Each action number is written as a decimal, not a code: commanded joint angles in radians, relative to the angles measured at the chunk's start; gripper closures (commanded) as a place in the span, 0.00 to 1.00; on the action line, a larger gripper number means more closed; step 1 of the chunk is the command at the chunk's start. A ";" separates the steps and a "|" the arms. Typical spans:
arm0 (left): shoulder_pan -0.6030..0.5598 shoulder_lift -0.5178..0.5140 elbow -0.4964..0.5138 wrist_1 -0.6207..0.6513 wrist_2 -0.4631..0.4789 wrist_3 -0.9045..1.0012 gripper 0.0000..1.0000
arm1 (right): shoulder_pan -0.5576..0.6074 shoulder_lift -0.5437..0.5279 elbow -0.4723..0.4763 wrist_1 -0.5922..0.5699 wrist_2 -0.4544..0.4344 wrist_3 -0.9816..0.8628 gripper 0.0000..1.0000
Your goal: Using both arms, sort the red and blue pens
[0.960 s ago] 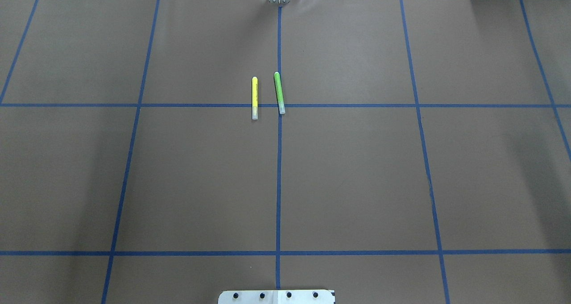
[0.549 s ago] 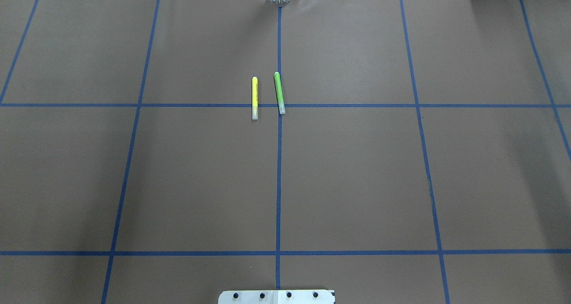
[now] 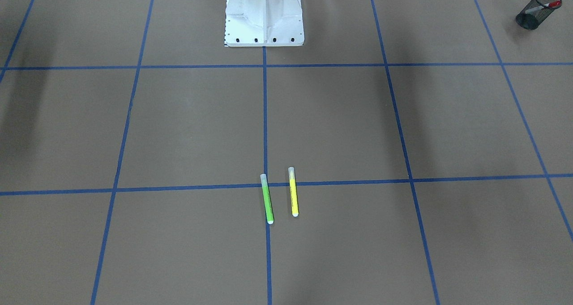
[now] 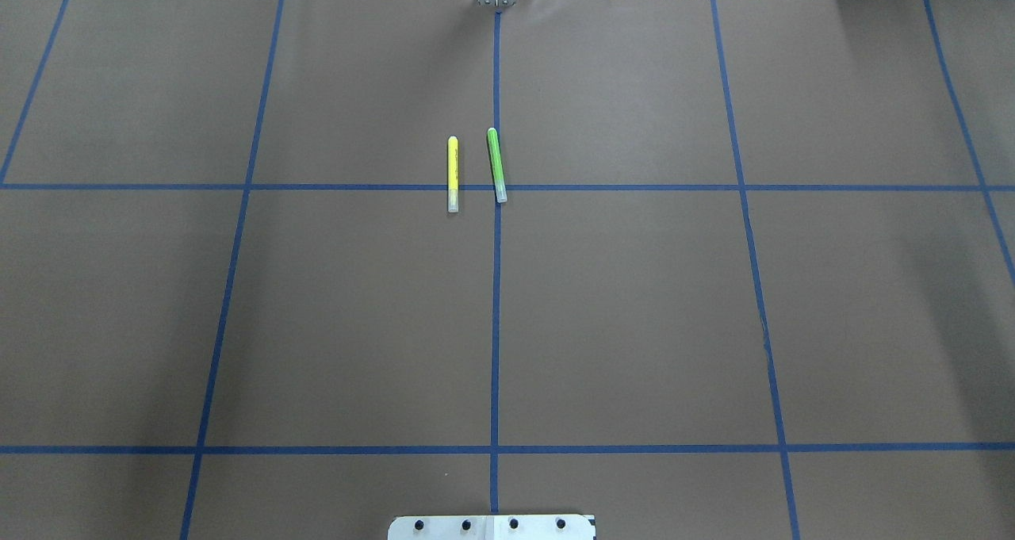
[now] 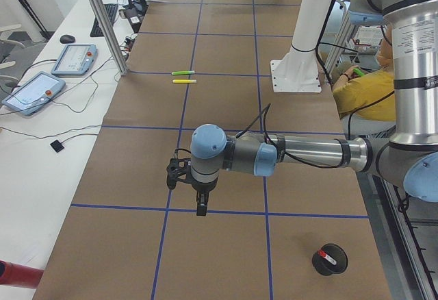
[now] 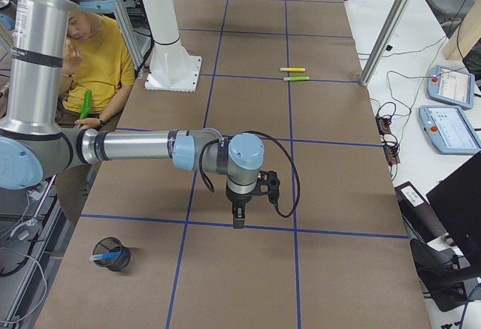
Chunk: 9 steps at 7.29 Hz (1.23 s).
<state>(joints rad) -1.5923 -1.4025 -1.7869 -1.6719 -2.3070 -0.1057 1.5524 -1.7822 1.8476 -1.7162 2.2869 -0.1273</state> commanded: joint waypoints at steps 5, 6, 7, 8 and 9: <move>0.000 0.000 0.003 -0.003 -0.002 0.000 0.00 | 0.000 0.015 0.004 0.026 -0.006 -0.011 0.00; 0.000 0.000 0.001 -0.003 -0.002 0.000 0.00 | 0.000 0.014 -0.023 0.087 -0.004 -0.002 0.00; 0.000 0.000 0.001 -0.003 -0.002 0.000 0.00 | 0.002 0.011 -0.028 0.102 -0.004 0.000 0.00; 0.000 0.000 0.001 -0.003 -0.002 0.001 0.00 | 0.000 0.010 -0.028 0.102 -0.003 0.000 0.00; 0.000 0.000 0.001 -0.003 -0.002 0.000 0.00 | 0.000 0.010 -0.028 0.102 -0.001 -0.002 0.00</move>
